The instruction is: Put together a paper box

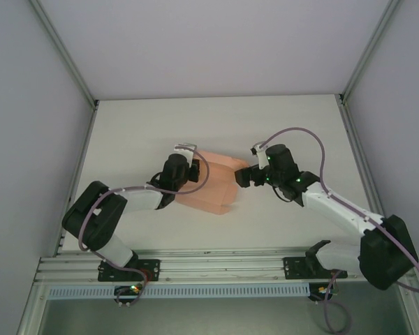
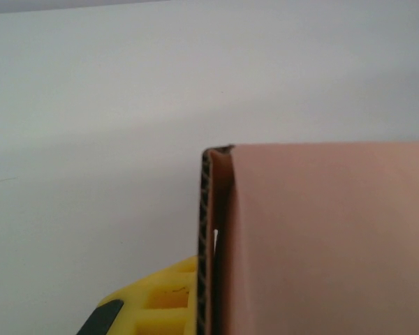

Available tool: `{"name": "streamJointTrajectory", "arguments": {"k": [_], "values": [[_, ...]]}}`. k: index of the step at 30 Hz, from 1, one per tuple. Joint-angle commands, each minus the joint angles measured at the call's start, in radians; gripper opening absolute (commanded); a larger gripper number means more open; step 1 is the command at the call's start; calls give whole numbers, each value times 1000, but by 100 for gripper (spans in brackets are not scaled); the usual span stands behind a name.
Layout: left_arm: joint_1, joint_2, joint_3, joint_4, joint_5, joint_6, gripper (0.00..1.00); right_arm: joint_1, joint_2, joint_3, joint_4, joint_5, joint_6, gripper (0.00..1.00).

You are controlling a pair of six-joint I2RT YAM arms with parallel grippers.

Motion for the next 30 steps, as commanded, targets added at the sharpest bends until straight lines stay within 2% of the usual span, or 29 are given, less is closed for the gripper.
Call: {"name": "streamJointTrajectory", "arguments": {"k": [1, 4, 7, 13, 16, 19, 23, 27, 30], "values": [[-13, -32, -8, 22, 67, -14, 0, -3, 59, 19, 119, 10, 5, 100], [-29, -22, -7, 26, 53, -2, 0, 3, 117, 27, 190, -86, -3, 100], [-41, -20, -4, 32, 57, 4, 0, 6, 149, 33, 231, -72, 10, 100], [-75, -11, 14, 36, 38, 22, 0, 40, 180, -22, 448, 57, 45, 100], [-79, -16, 20, 22, 26, 6, 0, 45, 168, -46, 489, 145, 56, 100], [-79, -31, 14, 19, -12, -13, 0, 45, 117, -61, 441, 196, 44, 100], [-74, -45, 39, -52, -83, -20, 0, 45, 20, -98, 325, 177, 28, 100], [-69, -57, 57, -91, -103, -26, 0, 44, -101, -160, 215, 117, 12, 100], [-55, -72, 63, -104, -71, -47, 0, 40, -164, -189, 133, 125, 13, 100]]}}
